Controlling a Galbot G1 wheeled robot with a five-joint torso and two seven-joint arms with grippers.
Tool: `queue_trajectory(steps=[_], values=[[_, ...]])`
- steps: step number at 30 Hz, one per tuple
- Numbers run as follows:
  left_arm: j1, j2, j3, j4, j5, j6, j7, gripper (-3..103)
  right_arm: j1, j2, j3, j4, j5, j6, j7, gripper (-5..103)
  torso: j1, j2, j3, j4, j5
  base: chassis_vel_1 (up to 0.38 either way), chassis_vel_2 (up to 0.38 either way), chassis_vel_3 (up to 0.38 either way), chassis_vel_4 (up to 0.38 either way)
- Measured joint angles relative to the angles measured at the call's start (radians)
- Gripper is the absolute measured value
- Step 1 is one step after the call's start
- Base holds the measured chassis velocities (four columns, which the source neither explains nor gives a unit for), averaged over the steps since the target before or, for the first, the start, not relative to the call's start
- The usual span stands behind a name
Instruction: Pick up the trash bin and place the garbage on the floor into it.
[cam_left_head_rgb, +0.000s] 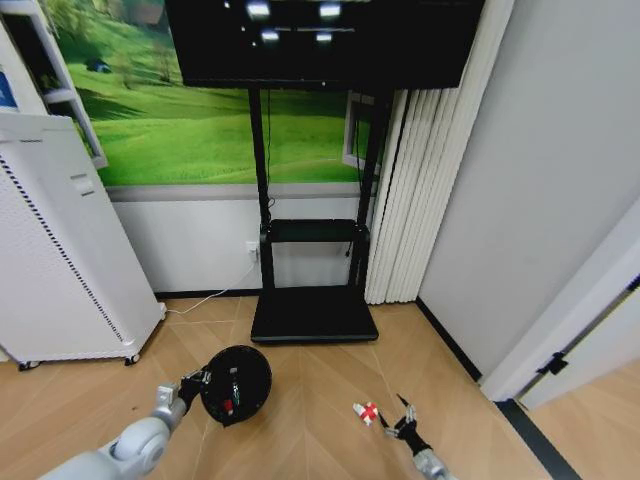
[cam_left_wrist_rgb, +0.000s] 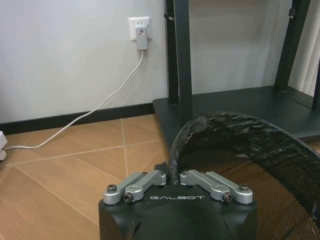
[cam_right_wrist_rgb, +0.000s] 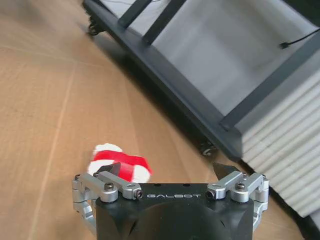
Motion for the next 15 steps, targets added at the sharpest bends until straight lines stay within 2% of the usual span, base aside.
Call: queue_trajectory(steps=[4, 15], values=[[0.000, -0.005, -0.001, 0.004, -0.002, 0.000, 0.002, 6, 0.013, 0.007, -0.029, -0.017, -0.002, -0.015, 0.003, 100, 0.000, 0.000, 0.000, -0.0002, 0.0000, 0.000, 0.000, 0.000, 0.000], [0.011, -0.034, -0.015, 0.012, 0.004, -0.007, 0.010, 6, 0.017, -0.032, -0.045, -0.063, -0.046, -0.017, 0.003, 100, 0.000, 0.000, 0.000, -0.0004, -0.0003, 0.000, 0.000, 0.000, 0.000]])
